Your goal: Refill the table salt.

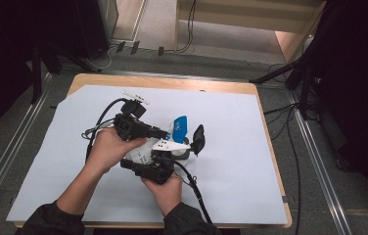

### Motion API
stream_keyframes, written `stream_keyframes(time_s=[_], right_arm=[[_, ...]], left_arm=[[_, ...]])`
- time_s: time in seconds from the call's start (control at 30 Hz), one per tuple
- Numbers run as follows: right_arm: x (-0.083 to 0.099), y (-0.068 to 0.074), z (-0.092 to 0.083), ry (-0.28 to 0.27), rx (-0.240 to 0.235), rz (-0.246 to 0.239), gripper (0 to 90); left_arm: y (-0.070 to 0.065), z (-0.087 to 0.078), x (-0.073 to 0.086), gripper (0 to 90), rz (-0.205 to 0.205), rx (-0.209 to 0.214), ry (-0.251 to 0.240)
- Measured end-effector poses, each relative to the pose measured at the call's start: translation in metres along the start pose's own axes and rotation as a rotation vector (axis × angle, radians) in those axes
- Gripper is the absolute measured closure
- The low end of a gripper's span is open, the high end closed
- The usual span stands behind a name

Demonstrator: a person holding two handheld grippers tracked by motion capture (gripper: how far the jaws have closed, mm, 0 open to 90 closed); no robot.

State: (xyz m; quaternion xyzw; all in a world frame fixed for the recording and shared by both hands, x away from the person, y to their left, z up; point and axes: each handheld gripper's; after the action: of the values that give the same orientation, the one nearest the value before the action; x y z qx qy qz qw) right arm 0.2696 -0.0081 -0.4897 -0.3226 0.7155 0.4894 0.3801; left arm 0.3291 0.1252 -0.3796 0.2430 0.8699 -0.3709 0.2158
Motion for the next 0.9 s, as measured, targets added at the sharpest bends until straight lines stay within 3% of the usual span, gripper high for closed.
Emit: stream_keyframes(time_s=[0.5, 0.9], right_arm=[[-0.0011, 0.0029, 0.0, 0.013, 0.029, -0.025, 65.6], [0.0041, -0.0014, 0.0004, 0.011, 0.026, -0.006, 67.2]], left_arm=[[0.0005, -0.0003, -0.0005, 83.1, -0.002, 0.015, 0.002], [0.003, 0.0057, 0.0005, 83.0, 0.0, 0.008, 0.013]])
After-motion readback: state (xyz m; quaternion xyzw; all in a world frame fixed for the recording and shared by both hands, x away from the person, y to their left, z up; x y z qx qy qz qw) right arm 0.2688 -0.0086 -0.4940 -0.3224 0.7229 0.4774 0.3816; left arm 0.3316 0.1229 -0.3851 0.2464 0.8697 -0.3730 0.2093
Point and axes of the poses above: each handheld gripper's, and its own axes: z roughly forward along the jaws, x roughly out of its underside, y roughly to its left, and after that the axes turned 7 degrees about -z, right-handed
